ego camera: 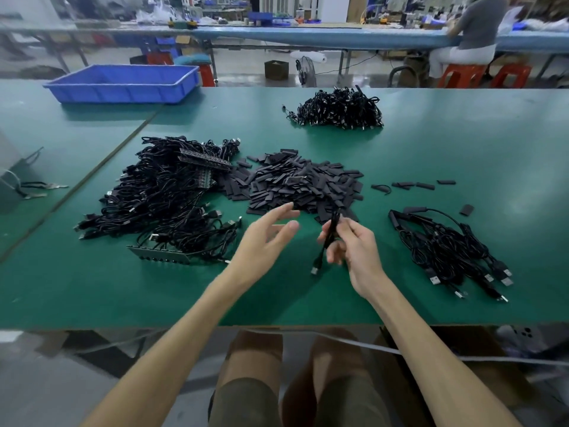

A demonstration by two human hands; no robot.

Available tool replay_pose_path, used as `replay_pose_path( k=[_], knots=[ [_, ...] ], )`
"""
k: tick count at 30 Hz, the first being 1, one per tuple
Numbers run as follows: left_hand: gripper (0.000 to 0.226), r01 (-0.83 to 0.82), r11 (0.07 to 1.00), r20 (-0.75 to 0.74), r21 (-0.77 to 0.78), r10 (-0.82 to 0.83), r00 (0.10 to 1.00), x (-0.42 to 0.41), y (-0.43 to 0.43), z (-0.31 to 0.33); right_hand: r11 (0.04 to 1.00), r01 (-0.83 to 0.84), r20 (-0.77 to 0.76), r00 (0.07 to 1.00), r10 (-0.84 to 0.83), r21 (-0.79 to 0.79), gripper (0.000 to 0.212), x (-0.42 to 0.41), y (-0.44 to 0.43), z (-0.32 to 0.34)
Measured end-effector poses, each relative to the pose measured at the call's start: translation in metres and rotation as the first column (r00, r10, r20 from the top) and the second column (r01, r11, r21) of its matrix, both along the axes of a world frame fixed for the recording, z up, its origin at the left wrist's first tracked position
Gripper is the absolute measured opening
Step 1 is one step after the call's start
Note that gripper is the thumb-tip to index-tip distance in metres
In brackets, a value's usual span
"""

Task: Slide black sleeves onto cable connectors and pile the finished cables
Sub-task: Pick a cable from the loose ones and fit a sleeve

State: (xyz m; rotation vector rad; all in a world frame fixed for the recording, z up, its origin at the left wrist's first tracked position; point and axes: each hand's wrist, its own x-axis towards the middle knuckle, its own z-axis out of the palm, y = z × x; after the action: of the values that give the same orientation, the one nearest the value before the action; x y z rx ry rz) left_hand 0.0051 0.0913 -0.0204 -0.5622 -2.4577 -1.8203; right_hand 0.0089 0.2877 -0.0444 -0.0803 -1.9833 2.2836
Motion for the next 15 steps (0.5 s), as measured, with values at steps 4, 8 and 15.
replay_pose_path(
  k=[4,8,15],
  knots=[
    [0.049,0.036,0.876,0.153,0.480,-0.124,0.980,-0.021,0.030,0.000,0.995,0.000,-0.024,1.000,0.002,0.100,0.035,-0.001,-0.001,-0.005],
    [0.035,-0.087,0.671,0.262,0.736,-0.164,0.951,-0.037,0.031,-0.004,0.988,-0.031,-0.044,0.998,0.038,0.152,0.037,-0.001,-0.001,-0.007],
    [0.031,-0.277,0.606,0.414,0.746,-0.097,0.905,-0.048,0.020,-0.023,0.984,-0.047,-0.036,0.998,0.054,0.171,0.037,-0.002,-0.001,-0.009]
  ],
)
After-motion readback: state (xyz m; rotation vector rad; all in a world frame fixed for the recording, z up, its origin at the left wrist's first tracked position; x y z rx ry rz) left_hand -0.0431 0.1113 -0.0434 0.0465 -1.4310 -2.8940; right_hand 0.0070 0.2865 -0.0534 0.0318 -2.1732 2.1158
